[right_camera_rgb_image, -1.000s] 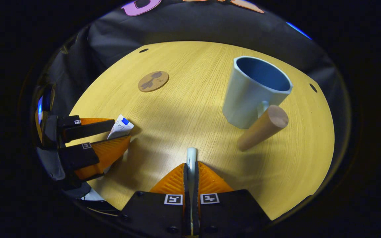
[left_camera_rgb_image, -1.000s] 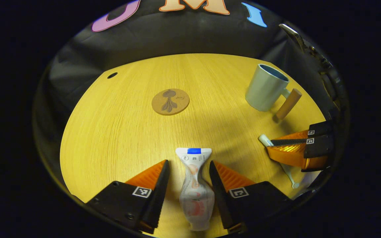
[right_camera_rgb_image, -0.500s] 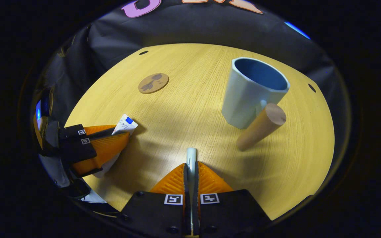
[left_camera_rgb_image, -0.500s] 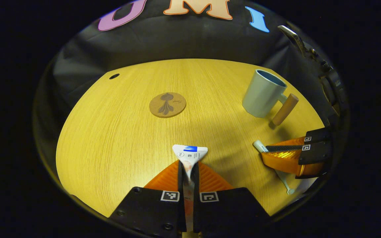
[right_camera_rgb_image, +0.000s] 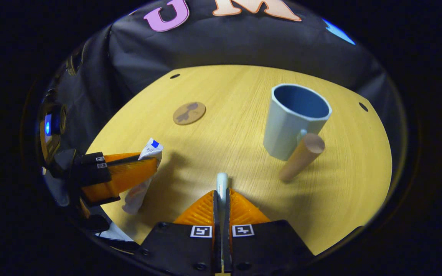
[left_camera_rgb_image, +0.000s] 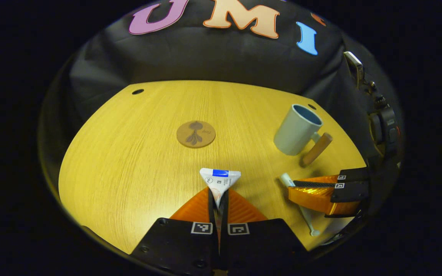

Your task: Put the toothbrush and toothpaste on the desktop into the cup, then pick up the cup and place it on the coaster on the desktop.

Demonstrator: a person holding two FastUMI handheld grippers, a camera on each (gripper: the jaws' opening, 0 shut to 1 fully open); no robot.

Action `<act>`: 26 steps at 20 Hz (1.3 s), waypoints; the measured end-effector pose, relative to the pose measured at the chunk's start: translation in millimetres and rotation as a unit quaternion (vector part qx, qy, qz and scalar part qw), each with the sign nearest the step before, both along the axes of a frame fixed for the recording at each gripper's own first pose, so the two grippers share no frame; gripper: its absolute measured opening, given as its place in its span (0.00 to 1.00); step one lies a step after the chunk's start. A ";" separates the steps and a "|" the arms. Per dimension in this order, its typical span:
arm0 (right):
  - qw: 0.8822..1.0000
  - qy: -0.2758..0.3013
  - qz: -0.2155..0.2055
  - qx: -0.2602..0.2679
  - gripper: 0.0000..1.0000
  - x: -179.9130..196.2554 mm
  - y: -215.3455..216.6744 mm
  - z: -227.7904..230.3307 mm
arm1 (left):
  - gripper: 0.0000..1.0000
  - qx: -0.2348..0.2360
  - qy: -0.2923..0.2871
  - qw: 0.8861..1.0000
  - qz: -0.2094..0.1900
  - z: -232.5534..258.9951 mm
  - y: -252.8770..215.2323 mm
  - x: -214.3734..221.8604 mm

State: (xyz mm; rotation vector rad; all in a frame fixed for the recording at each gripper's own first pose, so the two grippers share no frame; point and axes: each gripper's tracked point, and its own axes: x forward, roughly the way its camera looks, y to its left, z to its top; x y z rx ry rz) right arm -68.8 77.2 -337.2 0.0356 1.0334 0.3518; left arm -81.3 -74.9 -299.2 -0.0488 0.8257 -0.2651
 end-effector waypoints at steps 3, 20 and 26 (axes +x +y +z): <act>0.999 -0.029 -0.006 0.025 0.05 14.8 5.9 16.9 | 0.00 -0.015 -0.032 0.999 -0.003 28.6 0.8 2.3; 0.964 -0.233 -0.072 0.110 0.05 151.2 -17.9 174.6 | 0.00 -0.059 -0.147 0.987 0.012 155.0 42.5 -10.9; 0.947 -0.270 -0.122 0.127 0.05 196.1 -52.4 183.9 | 0.00 -0.061 -0.161 0.985 0.017 177.8 33.5 -6.6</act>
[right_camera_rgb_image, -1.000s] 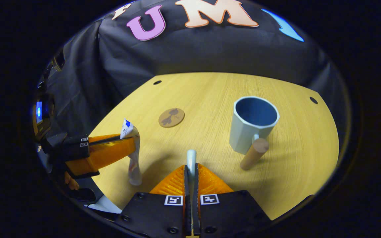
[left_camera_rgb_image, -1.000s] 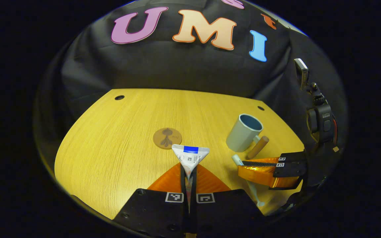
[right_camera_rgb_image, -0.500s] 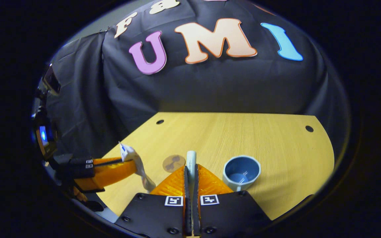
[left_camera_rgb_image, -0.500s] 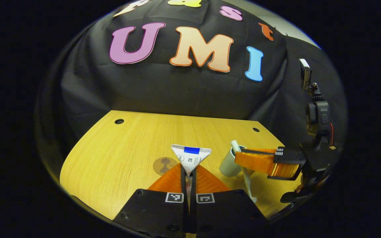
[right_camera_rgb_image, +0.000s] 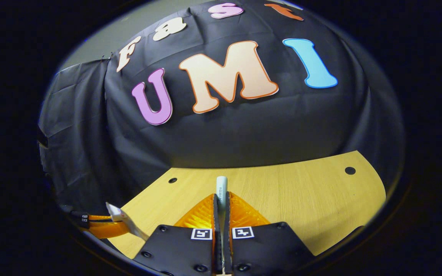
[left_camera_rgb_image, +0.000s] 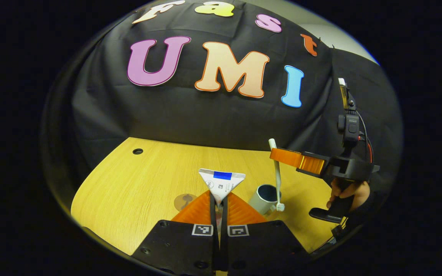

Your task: Put the toothbrush and toothpaste on the desktop into the cup, then pick up the cup and place it on the coaster on the desktop.

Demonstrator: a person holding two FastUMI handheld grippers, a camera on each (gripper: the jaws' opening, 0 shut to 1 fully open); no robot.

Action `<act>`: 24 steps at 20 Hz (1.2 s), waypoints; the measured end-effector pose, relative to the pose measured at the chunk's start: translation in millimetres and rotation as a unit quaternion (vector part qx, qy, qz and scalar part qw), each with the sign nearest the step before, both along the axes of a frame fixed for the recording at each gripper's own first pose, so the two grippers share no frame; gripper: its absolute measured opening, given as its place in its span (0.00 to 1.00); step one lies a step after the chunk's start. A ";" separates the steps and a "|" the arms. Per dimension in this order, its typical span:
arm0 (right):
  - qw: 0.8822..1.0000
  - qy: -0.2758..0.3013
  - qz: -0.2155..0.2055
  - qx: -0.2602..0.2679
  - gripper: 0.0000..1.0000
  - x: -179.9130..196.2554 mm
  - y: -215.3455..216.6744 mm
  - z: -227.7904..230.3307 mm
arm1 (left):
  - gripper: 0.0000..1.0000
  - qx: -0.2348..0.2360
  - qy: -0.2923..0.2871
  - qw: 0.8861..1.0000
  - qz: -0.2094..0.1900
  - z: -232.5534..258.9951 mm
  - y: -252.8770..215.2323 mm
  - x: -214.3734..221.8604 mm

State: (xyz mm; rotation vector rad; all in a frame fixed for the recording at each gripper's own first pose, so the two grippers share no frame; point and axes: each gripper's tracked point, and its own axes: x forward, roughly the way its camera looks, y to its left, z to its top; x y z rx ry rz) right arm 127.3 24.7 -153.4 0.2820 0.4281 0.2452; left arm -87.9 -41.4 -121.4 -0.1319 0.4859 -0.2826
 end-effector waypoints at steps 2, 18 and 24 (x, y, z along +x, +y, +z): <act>1.000 -0.001 -0.012 0.000 0.05 9.3 -8.8 -4.8 | 0.00 0.004 -0.006 1.000 0.003 5.7 -1.0 -1.3; 0.998 0.052 -0.004 -0.020 0.75 -11.2 -30.6 -63.7 | 0.00 -0.015 -0.007 1.000 -0.026 21.4 -40.5 7.8; 0.996 0.078 -0.011 -0.035 0.99 -71.9 -70.4 -71.2 | 0.00 -0.039 -0.011 0.997 -0.065 21.2 -83.0 29.9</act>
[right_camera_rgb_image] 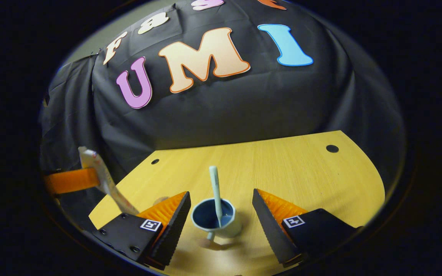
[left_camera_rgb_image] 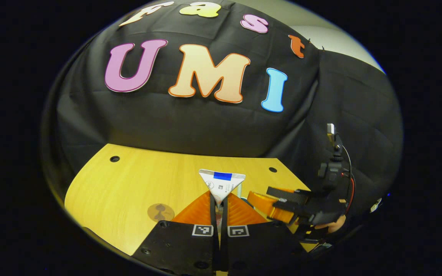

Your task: Put the toothbrush and toothpaste on the desktop into the cup, then pick up the cup and place it on the coaster on the desktop.

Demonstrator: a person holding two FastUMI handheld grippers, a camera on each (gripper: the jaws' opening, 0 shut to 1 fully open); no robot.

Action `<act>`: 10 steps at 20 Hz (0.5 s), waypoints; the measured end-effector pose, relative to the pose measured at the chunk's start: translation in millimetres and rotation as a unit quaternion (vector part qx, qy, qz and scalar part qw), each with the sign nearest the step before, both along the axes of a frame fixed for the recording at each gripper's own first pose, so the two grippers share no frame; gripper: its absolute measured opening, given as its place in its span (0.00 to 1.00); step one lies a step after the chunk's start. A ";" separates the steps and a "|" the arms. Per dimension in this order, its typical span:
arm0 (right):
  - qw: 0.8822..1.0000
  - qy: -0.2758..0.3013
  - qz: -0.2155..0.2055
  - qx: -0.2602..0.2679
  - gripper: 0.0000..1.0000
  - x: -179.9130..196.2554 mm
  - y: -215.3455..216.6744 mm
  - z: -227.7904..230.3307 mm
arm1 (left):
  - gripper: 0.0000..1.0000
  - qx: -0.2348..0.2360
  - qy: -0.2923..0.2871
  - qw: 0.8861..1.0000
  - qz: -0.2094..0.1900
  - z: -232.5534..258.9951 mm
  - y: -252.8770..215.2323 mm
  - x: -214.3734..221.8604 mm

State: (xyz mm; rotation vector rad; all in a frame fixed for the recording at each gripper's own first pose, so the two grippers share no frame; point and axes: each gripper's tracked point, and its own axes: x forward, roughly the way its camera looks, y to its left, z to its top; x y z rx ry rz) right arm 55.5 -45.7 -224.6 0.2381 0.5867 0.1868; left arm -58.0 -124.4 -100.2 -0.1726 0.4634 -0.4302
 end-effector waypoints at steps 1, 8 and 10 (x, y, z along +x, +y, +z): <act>1.000 0.005 -0.003 -0.003 0.99 -7.2 -7.0 -1.5 | 0.00 -0.002 0.003 1.000 -0.007 -1.3 -7.1 3.1; 0.999 0.033 -0.040 -0.009 0.99 -45.5 -52.8 -11.3 | 0.00 -0.018 0.010 0.999 -0.043 -9.5 -56.9 29.3; 0.998 0.038 -0.046 -0.012 0.99 -50.5 -62.6 -12.5 | 0.00 -0.015 0.015 0.999 -0.047 -17.2 -67.1 35.6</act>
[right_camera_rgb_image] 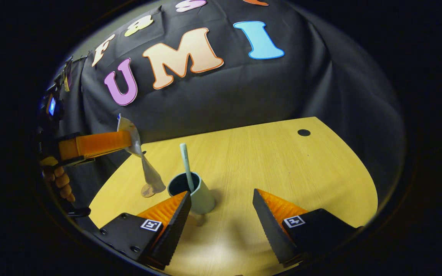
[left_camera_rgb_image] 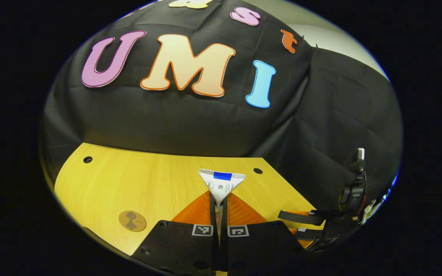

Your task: Put the toothbrush and toothpaste on the desktop into the cup, then pick up the cup and place it on the coaster on the desktop.

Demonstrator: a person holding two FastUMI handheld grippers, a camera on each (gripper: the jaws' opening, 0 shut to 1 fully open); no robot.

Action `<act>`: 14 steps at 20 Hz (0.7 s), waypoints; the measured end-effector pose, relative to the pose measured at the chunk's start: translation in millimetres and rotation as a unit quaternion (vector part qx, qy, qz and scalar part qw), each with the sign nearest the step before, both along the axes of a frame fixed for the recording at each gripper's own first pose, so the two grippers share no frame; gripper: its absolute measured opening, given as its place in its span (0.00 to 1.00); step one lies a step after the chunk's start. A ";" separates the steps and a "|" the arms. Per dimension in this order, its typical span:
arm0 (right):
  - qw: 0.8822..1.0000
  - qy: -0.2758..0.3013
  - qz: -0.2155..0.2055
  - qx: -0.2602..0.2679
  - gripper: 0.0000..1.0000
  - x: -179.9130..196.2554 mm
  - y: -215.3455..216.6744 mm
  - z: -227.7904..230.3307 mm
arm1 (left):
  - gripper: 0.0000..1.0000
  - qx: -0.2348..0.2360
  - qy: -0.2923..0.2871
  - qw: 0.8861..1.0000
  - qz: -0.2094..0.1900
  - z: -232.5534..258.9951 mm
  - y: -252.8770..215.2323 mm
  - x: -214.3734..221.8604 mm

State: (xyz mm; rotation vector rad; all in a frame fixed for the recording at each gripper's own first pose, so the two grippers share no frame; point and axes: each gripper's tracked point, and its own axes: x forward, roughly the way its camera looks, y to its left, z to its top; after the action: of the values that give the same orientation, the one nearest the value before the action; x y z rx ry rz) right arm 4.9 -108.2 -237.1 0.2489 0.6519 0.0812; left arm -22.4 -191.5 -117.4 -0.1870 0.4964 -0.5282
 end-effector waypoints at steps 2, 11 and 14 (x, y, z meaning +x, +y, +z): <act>1.000 0.005 -0.005 0.001 0.99 -3.9 -6.3 -1.6 | 0.00 -0.002 0.010 1.000 0.001 -9.4 -10.0 5.9; 1.000 0.025 0.000 0.004 0.99 -9.4 -19.4 -9.4 | 0.01 0.020 0.094 0.995 0.034 -63.2 -25.6 6.6; 0.999 0.033 0.009 0.004 0.99 -7.0 -16.2 -7.1 | 0.14 0.026 0.075 0.995 0.056 -63.0 -17.1 0.5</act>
State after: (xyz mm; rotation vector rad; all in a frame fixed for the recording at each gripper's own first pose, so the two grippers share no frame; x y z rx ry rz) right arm -2.1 -124.4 -244.2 0.2544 0.7197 0.0940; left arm -21.9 -208.6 -180.4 -0.2044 0.6417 -0.3920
